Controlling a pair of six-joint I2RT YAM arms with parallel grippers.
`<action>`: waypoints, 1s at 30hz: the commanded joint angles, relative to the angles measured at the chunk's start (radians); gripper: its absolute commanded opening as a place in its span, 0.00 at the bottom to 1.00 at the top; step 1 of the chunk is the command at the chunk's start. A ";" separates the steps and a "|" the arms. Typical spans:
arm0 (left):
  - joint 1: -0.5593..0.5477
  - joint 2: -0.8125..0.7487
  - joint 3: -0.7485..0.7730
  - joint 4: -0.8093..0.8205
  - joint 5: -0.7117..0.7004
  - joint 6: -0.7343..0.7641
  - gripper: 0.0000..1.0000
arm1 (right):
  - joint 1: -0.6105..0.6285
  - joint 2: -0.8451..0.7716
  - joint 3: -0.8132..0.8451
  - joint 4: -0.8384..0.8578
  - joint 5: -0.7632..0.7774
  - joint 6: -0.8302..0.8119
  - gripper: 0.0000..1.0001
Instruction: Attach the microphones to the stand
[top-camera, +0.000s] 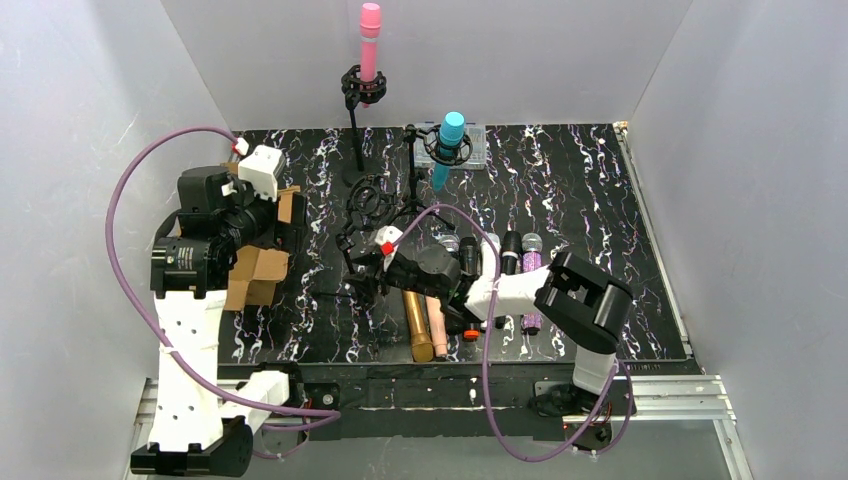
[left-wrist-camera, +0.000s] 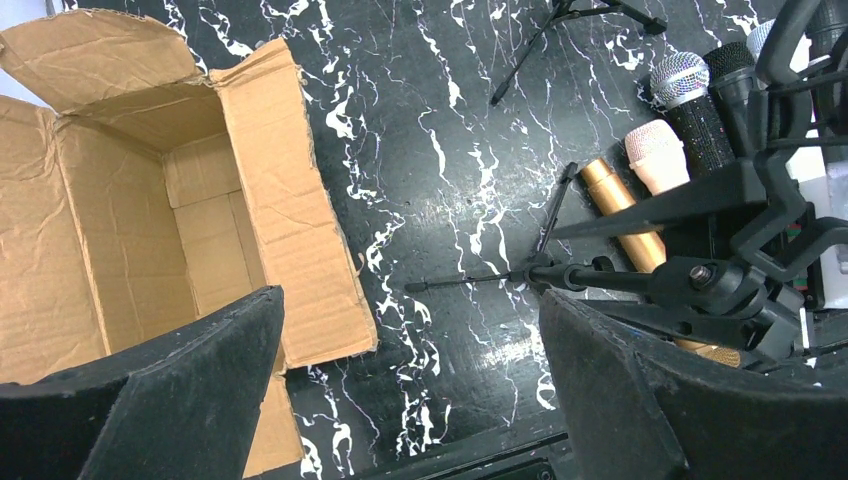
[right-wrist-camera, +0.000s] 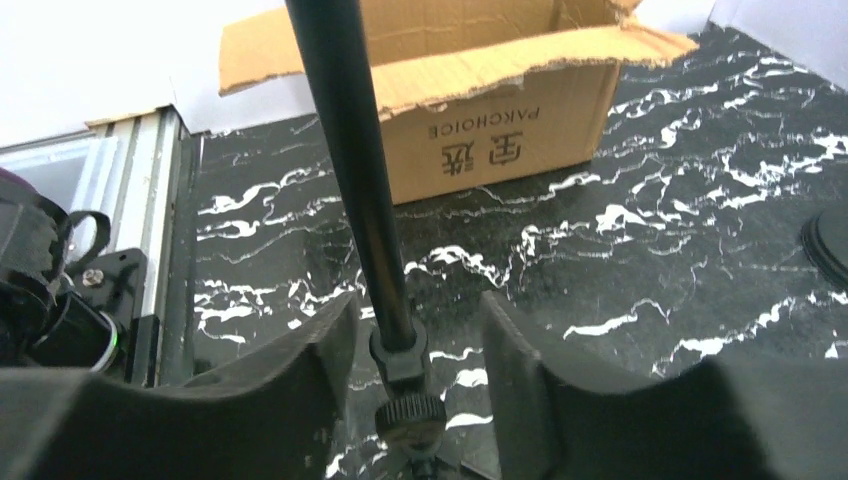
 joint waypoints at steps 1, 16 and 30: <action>0.005 -0.024 -0.006 -0.003 0.015 0.009 0.99 | -0.004 -0.085 -0.018 -0.069 0.005 -0.035 0.64; 0.006 0.015 0.013 -0.026 0.092 -0.015 0.99 | 0.058 -0.359 0.004 -0.799 0.365 0.151 0.80; 0.006 0.000 0.002 -0.053 0.133 0.007 0.99 | 0.151 -0.310 0.002 -1.053 0.528 0.446 0.72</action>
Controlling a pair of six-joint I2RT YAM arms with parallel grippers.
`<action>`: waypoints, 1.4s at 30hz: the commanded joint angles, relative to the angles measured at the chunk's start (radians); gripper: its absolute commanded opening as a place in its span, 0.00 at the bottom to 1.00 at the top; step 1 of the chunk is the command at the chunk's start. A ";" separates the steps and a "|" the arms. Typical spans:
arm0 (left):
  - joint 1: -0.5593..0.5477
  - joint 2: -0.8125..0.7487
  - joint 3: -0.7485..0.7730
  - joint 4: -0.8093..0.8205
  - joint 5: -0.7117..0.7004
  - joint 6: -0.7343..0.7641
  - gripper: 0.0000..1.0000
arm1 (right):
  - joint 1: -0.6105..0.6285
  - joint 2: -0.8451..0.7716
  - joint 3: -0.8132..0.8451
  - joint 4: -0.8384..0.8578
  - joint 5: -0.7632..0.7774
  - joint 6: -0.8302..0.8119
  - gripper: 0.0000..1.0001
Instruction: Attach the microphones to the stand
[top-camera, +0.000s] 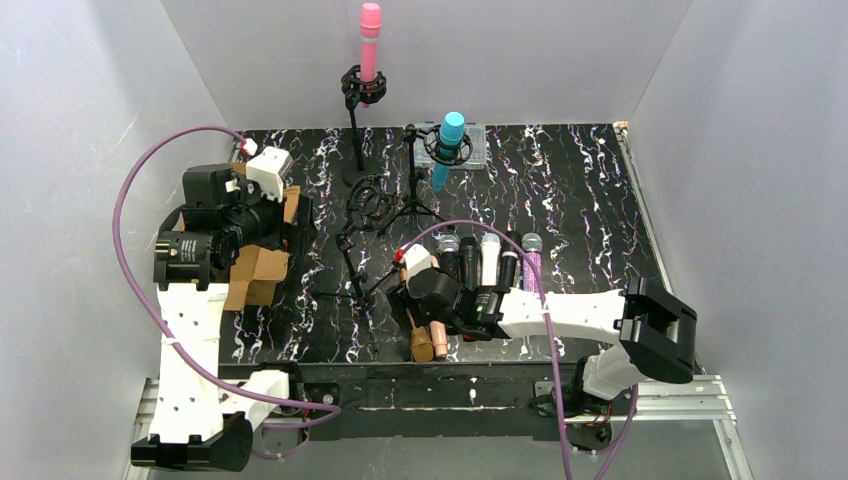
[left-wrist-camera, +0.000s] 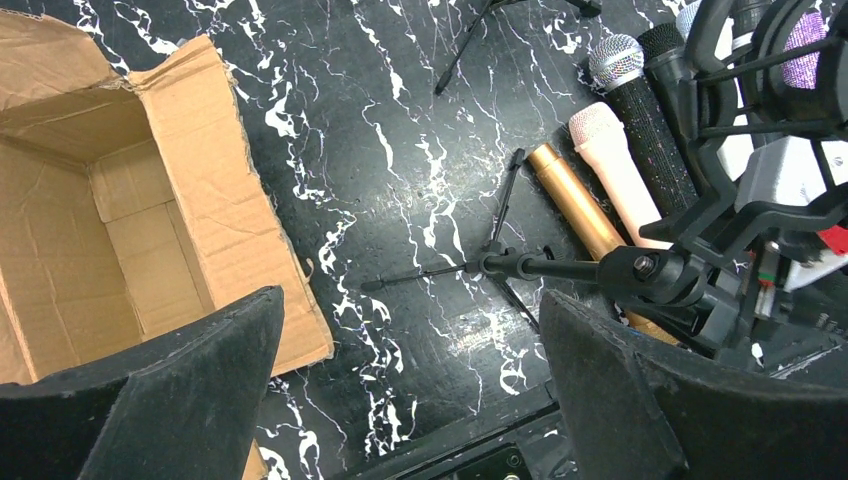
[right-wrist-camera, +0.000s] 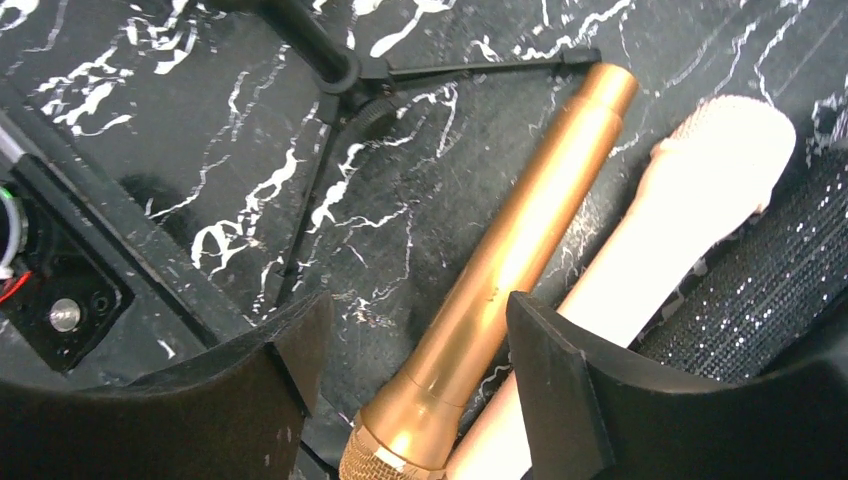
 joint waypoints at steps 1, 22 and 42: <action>0.006 -0.029 0.000 -0.034 0.026 0.022 0.99 | 0.003 0.047 0.036 -0.044 0.058 0.077 0.72; 0.006 -0.060 -0.026 -0.057 0.058 0.086 0.99 | 0.017 0.218 0.102 -0.156 0.157 0.192 0.63; 0.006 -0.098 0.054 -0.051 0.198 0.163 0.99 | 0.031 0.112 0.173 -0.262 0.239 0.220 0.08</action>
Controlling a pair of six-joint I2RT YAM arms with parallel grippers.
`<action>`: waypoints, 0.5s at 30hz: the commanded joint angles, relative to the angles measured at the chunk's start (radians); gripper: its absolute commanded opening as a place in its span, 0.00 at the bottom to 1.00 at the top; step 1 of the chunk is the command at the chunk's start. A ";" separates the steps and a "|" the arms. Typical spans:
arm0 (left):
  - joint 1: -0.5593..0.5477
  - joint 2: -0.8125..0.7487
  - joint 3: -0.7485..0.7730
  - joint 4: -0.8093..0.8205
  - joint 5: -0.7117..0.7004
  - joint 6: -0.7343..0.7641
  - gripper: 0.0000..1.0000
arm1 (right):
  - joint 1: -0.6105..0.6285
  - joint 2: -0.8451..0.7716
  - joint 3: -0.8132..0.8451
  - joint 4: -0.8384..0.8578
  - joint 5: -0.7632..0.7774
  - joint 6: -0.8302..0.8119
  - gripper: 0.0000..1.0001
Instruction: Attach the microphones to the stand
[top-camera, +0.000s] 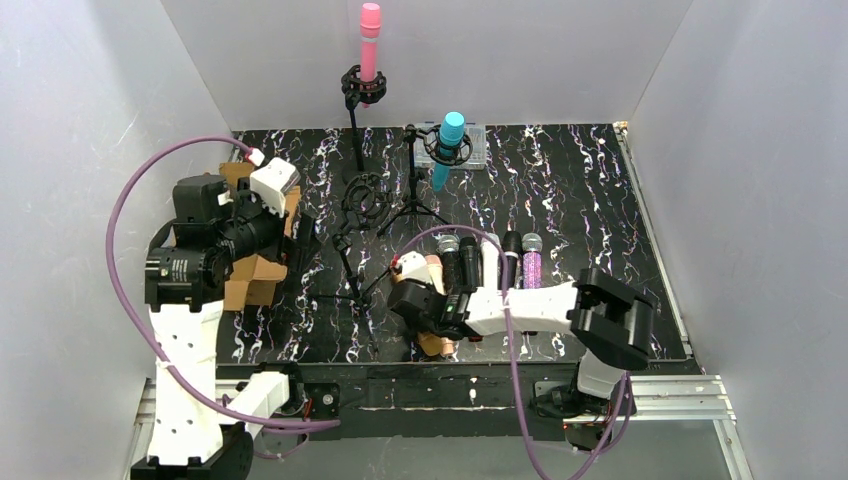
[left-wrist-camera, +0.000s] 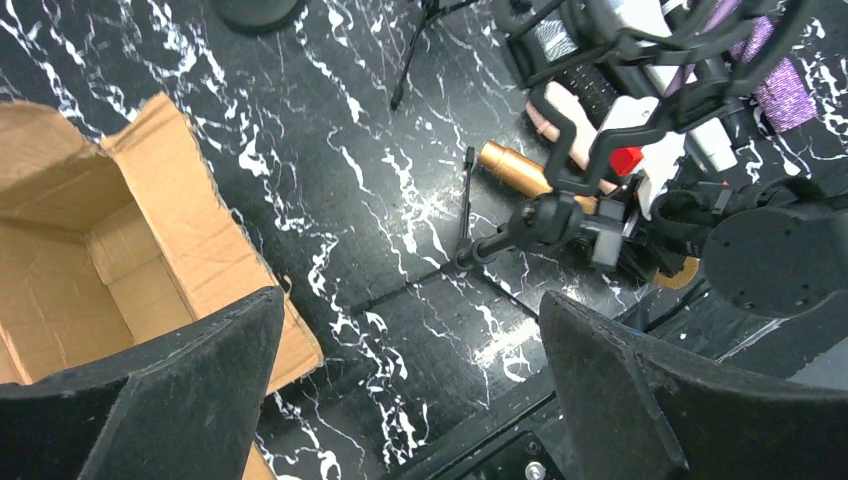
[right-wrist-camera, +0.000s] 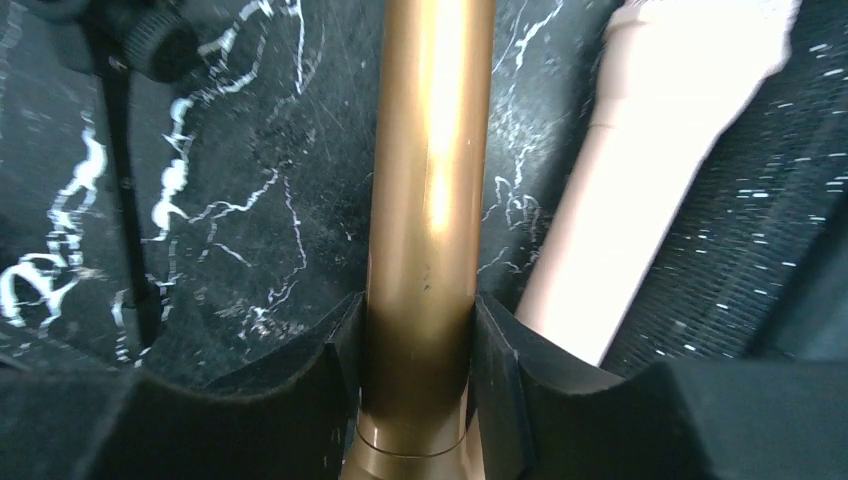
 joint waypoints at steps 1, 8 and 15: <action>0.006 -0.049 0.052 -0.002 0.091 0.046 0.99 | 0.005 -0.150 0.065 -0.053 0.071 0.010 0.05; 0.006 -0.135 0.064 0.049 0.192 0.141 0.99 | 0.006 -0.377 0.079 -0.109 0.109 0.035 0.01; 0.006 -0.269 0.024 0.192 0.395 0.369 0.99 | 0.005 -0.564 0.193 -0.162 0.149 -0.014 0.01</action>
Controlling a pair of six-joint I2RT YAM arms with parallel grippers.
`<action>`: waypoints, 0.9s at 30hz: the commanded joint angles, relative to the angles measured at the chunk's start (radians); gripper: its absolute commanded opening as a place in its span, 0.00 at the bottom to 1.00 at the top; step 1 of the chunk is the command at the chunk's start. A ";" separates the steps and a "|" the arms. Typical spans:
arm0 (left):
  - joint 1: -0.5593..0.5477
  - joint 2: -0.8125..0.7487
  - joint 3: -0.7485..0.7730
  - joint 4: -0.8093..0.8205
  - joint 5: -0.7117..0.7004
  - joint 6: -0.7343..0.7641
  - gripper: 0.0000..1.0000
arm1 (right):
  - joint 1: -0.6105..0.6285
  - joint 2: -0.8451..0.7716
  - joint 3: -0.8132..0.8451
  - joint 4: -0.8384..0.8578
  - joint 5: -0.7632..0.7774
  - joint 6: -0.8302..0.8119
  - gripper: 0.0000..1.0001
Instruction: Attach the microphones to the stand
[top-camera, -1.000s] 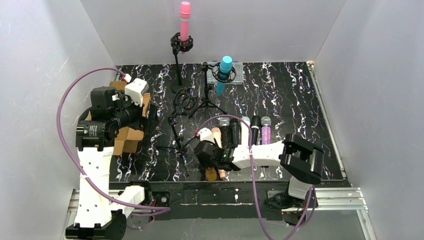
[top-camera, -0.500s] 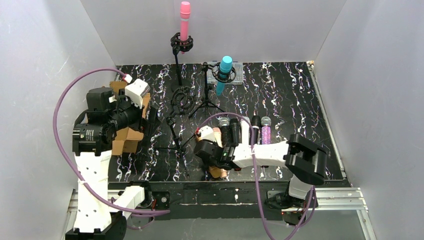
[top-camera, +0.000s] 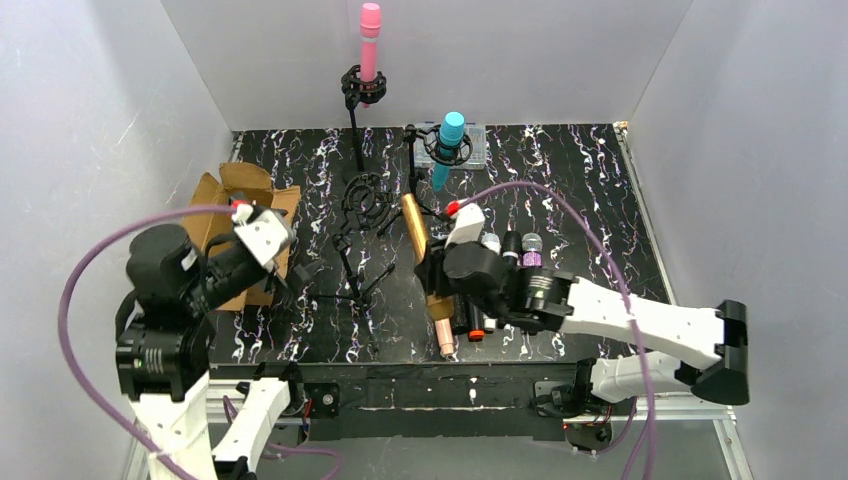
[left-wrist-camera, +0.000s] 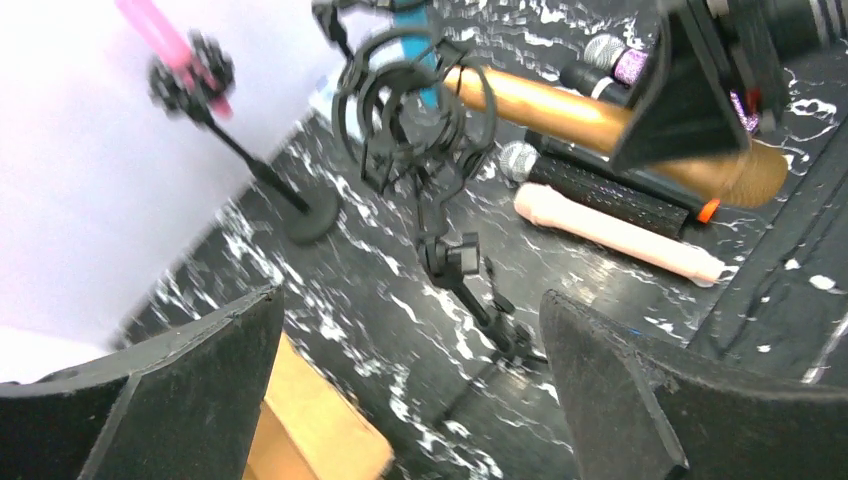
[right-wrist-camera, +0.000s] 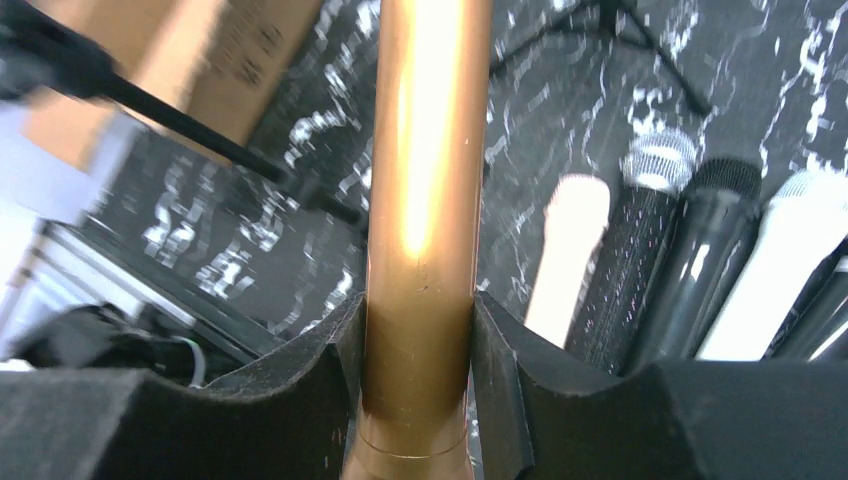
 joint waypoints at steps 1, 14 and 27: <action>0.006 -0.090 -0.022 0.140 0.197 0.223 0.99 | 0.005 -0.092 0.121 -0.004 0.037 -0.051 0.01; 0.006 -0.292 -0.234 0.520 0.324 0.831 0.99 | 0.005 0.132 0.633 0.020 -0.535 -0.171 0.01; 0.006 -0.393 -0.371 0.515 0.329 1.164 0.99 | 0.005 0.295 0.805 -0.064 -0.797 -0.086 0.01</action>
